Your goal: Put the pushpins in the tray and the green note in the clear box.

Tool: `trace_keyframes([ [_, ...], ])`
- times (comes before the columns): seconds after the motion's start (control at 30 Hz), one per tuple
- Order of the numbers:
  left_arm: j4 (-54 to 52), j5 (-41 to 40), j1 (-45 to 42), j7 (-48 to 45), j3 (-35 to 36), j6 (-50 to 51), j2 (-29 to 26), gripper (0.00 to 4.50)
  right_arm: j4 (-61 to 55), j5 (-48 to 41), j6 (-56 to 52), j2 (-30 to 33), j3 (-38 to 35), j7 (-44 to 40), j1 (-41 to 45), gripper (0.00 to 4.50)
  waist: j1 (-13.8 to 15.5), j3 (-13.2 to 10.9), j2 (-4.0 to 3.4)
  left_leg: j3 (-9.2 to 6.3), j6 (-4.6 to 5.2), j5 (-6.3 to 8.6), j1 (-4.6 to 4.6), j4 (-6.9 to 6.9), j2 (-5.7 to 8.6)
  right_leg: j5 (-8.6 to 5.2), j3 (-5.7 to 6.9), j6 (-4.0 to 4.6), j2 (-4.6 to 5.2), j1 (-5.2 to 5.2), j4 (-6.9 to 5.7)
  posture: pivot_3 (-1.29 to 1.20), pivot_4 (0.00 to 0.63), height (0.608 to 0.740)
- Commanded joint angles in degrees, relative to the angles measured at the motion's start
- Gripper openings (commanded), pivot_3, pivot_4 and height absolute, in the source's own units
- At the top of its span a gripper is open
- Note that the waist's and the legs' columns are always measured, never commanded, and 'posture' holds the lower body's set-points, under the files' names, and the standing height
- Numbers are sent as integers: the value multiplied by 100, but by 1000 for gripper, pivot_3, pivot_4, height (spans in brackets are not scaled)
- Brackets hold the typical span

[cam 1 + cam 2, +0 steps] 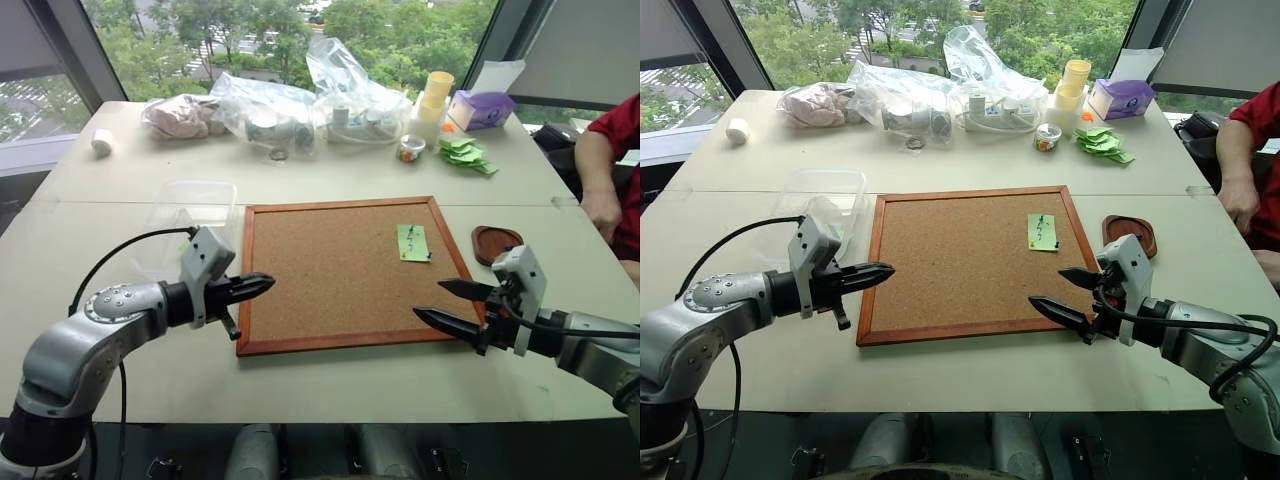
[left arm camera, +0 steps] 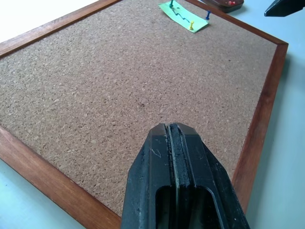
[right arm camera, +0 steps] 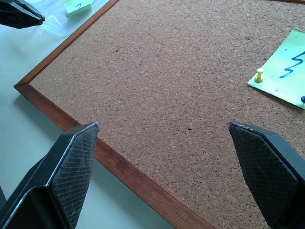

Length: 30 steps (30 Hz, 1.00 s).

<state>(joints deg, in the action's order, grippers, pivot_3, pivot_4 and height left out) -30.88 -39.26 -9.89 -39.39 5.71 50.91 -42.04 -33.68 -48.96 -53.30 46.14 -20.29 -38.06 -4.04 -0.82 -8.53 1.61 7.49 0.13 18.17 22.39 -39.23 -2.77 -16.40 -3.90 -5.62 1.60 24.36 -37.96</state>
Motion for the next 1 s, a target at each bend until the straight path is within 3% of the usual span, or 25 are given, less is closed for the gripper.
trace_keyframes([
  [0.03, 31, -17, -179, -88, -9, -84, -36, 29, -209, -26, 100, 34, -83, 37, -9, 4500, 0, 0, 0, 0, 0, 0, 0, 0, 0, 0, 0, 0, 0, 0, 0, 0, 150, 738],
  [0.73, 158, 8, -616, -37, -281, -80, 213, 29, -231, 39, 101, -85, -78, 470, 118, 4500, 3, 0, 0, 0, -1, 0, 0, 0, 1, 0, 0, 0, 0, 0, 0, 0, 150, 738],
  [1.0, 1619, 1163, -2036, -351, -1793, -733, 810, 29, 674, 629, 353, -149, 421, 721, 1237, 4500, -6, 3, 0, 3, -6, -5, -4, -6, 16, 1, -1, -1, -5, -8, 0, 0, 150, 738],
])
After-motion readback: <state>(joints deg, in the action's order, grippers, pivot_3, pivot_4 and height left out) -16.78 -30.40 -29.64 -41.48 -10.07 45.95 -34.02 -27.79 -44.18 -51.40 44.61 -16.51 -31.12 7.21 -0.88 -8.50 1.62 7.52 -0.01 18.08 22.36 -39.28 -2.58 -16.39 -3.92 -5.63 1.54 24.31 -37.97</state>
